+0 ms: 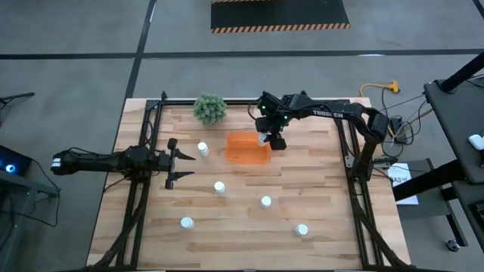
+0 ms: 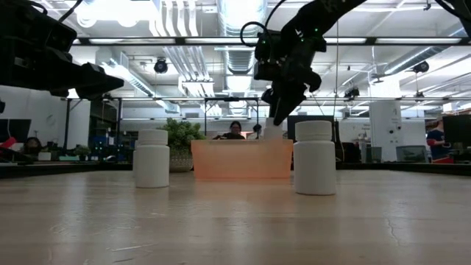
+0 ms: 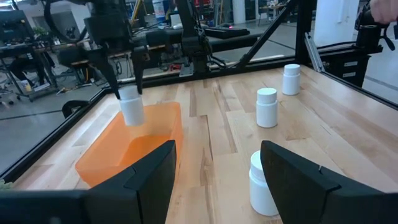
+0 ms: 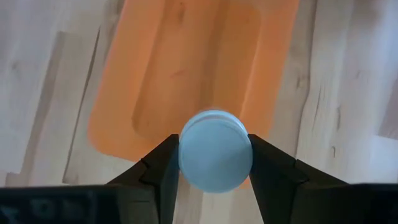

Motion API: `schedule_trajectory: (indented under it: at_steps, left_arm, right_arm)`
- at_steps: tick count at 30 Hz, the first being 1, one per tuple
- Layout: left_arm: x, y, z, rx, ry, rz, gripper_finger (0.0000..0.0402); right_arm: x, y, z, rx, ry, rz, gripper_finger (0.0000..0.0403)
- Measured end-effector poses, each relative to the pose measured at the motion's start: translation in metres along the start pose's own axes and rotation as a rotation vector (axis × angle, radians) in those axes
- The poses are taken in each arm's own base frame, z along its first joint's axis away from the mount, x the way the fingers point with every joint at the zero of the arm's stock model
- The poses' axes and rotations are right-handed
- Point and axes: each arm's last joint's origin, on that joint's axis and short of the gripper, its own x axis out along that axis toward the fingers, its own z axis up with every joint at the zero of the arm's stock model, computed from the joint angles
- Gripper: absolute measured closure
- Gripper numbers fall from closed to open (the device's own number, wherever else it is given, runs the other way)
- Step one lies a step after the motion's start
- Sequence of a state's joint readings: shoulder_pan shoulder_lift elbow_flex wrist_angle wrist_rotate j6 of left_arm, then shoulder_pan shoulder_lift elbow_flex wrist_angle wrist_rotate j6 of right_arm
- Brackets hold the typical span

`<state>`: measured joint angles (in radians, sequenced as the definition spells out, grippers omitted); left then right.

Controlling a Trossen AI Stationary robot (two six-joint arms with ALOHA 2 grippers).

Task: Pick and place pill bottles into a basket
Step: Put the white pill bottle into the orange bin

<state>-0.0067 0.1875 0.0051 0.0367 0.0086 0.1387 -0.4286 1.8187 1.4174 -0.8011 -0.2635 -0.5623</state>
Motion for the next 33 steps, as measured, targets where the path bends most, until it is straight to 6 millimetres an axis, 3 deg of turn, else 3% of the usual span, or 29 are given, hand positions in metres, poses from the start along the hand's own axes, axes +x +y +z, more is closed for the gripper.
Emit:
schedule_trajectory:
  at_steps: [23, 33]
  left_arm:
    - [0.0, 0.0, 0.0, 0.0, 0.0, 0.0, 0.0185]
    - [0.0, 0.0, 0.0, 0.0, 0.0, 0.0, 0.0185]
  right_arm:
    - [0.011, 0.001, -0.008, -0.017, 0.023, -0.026, 0.0256]
    - [0.022, 0.002, -0.017, -0.017, 0.04, -0.049, 0.0236]
